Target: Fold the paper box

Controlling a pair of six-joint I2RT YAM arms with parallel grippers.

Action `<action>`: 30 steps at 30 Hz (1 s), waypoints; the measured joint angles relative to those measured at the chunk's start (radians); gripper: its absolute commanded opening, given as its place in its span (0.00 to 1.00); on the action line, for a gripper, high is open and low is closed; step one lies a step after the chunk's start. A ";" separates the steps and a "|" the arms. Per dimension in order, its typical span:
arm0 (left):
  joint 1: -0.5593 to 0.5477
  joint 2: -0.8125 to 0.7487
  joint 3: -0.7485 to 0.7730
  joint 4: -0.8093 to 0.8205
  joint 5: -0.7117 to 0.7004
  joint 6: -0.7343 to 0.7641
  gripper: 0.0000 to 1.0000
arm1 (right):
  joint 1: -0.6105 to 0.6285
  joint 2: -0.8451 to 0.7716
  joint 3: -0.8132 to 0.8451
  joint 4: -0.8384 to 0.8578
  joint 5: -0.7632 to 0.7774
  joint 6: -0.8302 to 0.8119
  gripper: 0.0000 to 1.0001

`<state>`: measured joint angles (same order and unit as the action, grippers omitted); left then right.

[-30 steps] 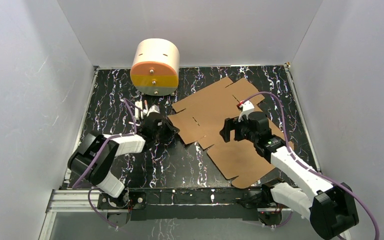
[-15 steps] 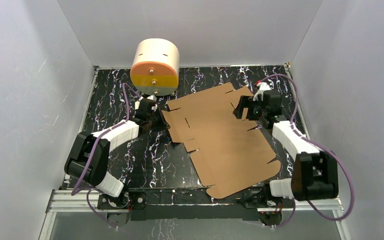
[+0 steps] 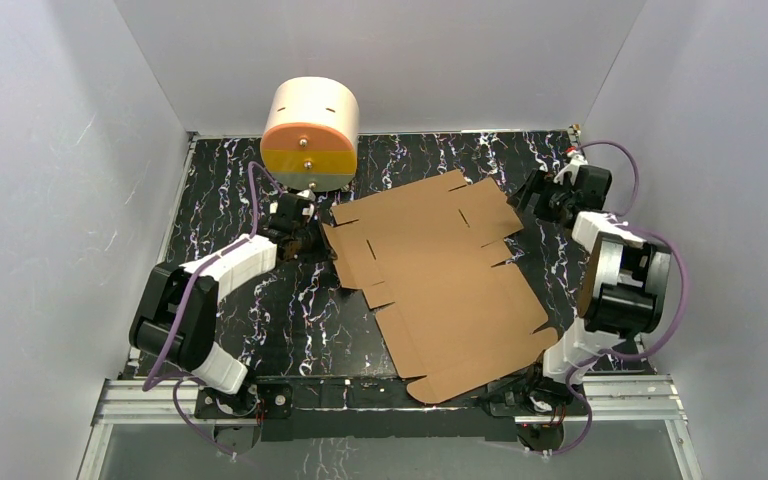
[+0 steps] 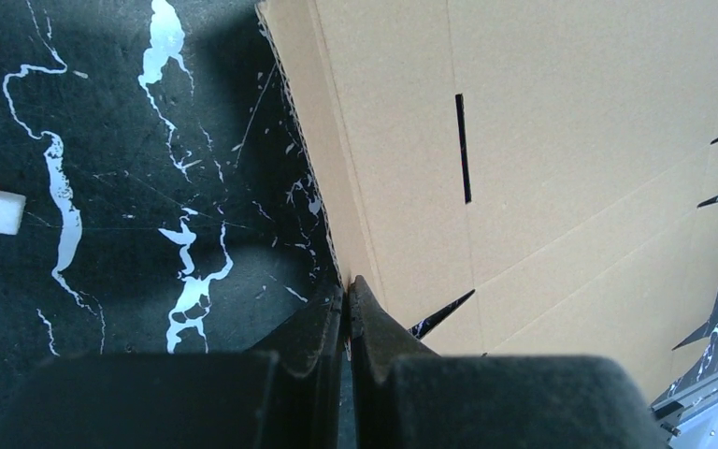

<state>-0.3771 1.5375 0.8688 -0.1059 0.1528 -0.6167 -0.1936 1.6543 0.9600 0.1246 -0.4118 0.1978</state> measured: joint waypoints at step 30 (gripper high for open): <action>0.042 0.070 0.141 -0.144 0.023 0.151 0.00 | -0.050 0.136 -0.097 0.096 -0.262 0.044 0.10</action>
<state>-0.3347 1.6073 1.0100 -0.2497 0.1753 -0.4656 -0.2432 1.7901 0.8627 0.2207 -0.6739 0.2417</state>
